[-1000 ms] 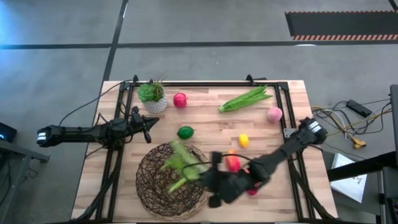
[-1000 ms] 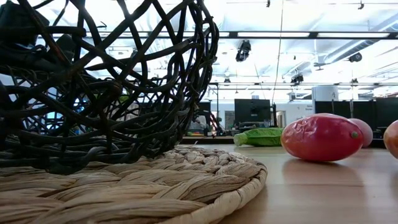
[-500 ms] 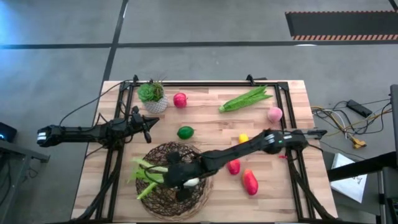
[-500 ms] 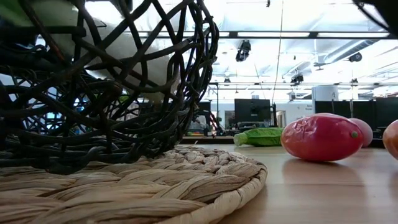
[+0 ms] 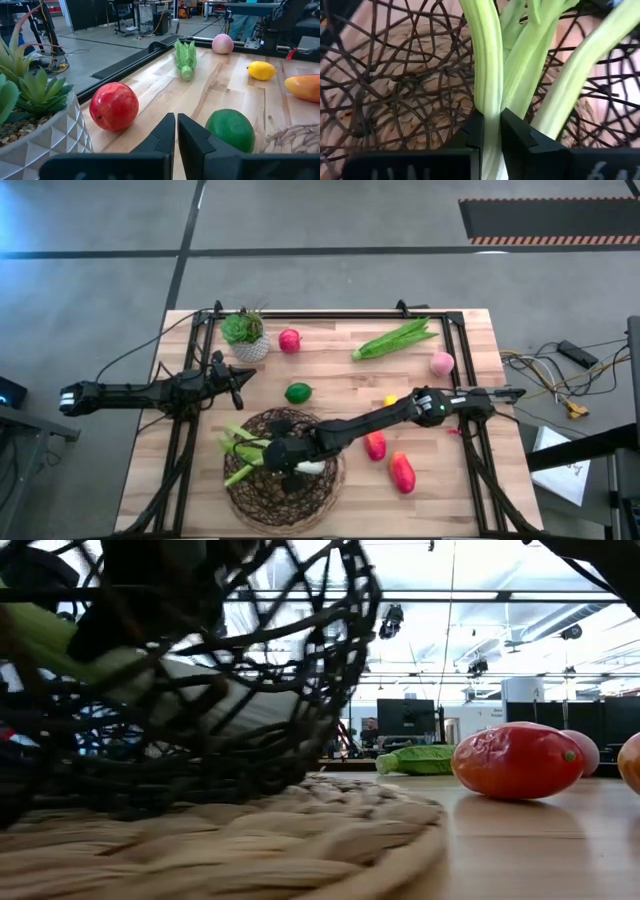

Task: Build produce basket
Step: Put the celery into the mesh basket, then put the lettuce into the mesh basket

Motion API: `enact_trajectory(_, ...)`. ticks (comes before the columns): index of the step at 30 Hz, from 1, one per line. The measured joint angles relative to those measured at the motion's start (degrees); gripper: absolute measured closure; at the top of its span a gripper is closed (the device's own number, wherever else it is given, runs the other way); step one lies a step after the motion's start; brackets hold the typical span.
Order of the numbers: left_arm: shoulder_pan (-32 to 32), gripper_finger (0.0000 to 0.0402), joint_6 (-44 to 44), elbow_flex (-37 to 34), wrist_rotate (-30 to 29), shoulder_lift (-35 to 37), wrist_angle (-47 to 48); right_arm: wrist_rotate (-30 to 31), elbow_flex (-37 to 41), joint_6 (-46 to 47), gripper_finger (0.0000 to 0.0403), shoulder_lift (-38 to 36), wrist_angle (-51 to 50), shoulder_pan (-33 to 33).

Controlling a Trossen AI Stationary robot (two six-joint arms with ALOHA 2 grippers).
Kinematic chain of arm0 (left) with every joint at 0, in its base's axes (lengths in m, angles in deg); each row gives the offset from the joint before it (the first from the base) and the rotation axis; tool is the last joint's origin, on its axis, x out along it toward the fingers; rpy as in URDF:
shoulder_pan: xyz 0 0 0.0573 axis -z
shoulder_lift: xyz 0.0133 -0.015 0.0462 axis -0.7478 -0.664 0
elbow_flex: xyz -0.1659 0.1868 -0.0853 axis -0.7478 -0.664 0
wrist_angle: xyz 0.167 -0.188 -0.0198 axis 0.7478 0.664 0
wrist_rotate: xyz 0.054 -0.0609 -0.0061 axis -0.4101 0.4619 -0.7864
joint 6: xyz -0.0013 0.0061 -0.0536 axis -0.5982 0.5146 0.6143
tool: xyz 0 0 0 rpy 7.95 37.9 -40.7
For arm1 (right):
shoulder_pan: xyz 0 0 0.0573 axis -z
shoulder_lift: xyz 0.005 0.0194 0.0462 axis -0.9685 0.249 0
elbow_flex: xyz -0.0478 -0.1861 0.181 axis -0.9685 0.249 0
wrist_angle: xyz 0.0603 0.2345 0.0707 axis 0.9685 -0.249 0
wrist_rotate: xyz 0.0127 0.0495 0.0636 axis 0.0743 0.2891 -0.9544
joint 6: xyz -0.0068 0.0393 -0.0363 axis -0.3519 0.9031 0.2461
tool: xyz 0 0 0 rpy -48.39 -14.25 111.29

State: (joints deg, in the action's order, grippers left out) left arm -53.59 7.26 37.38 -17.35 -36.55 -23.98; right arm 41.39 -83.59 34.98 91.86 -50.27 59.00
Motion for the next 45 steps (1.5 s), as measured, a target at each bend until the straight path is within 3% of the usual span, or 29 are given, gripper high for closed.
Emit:
enact_trajectory(20,0.00,0.0398,0.00,0.00,0.00,0.00,-0.02,0.47,3.45,1.33,0.0213,-0.90,-6.95,-0.22)
enact_trajectory(26,0.01,0.0398,0.00,0.00,0.01,-0.07,-0.01,0.50,3.51,-1.33,0.0210,-3.18,-3.90,-2.32)
enact_trajectory(32,0.01,0.0398,-0.01,0.00,0.02,-0.07,0.00,0.54,4.02,-3.31,0.0221,-10.76,-7.14,-4.94)
enact_trajectory(37,0.01,0.0398,0.00,0.00,0.02,-0.05,0.00,0.97,11.60,-1.08,0.0230,-20.11,-12.31,-5.92)
enact_trajectory(41,0.00,0.0398,-0.01,0.00,0.02,-0.04,0.00,8.16,24.68,3.98,0.0239,-31.10,-14.18,-5.55)
enact_trajectory(45,0.02,0.0398,-0.02,0.00,0.02,-0.07,0.00,29.95,39.74,12.27,0.0252,-42.62,-15.58,-4.06)
